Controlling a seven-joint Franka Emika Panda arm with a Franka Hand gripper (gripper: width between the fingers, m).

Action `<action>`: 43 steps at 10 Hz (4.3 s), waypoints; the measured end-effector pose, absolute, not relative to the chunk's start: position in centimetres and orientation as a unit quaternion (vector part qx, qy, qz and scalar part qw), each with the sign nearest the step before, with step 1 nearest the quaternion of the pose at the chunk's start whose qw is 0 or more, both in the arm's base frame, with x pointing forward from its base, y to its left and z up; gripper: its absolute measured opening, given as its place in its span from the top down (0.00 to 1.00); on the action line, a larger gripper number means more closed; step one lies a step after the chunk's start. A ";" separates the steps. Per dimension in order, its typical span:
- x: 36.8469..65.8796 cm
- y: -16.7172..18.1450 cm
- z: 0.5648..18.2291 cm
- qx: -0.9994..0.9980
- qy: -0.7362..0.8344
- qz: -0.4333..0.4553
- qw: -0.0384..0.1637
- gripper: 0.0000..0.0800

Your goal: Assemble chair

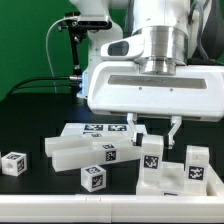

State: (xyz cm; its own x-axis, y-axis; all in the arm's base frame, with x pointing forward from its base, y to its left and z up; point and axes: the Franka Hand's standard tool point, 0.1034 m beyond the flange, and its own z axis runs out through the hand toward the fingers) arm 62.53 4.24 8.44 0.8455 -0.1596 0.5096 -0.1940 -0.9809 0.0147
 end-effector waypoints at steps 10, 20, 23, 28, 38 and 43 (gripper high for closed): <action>62.9 2.9 9.3 0.985 -0.121 0.121 0.008 0.19; 62.6 2.7 8.2 0.961 -0.268 0.071 -0.008 0.64; 63.0 3.2 8.2 0.907 -0.415 0.069 -0.025 0.64; 63.2 4.4 8.1 0.710 -0.698 0.057 -0.074 0.64; 62.8 4.4 7.9 0.982 -0.176 0.061 -0.017 0.19; 62.9 3.9 7.7 0.981 -0.183 0.070 -0.012 0.51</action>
Offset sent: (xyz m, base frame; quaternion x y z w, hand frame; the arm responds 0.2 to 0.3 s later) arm 0.0000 0.0000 0.0000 0.0000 0.0000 0.0000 1.0000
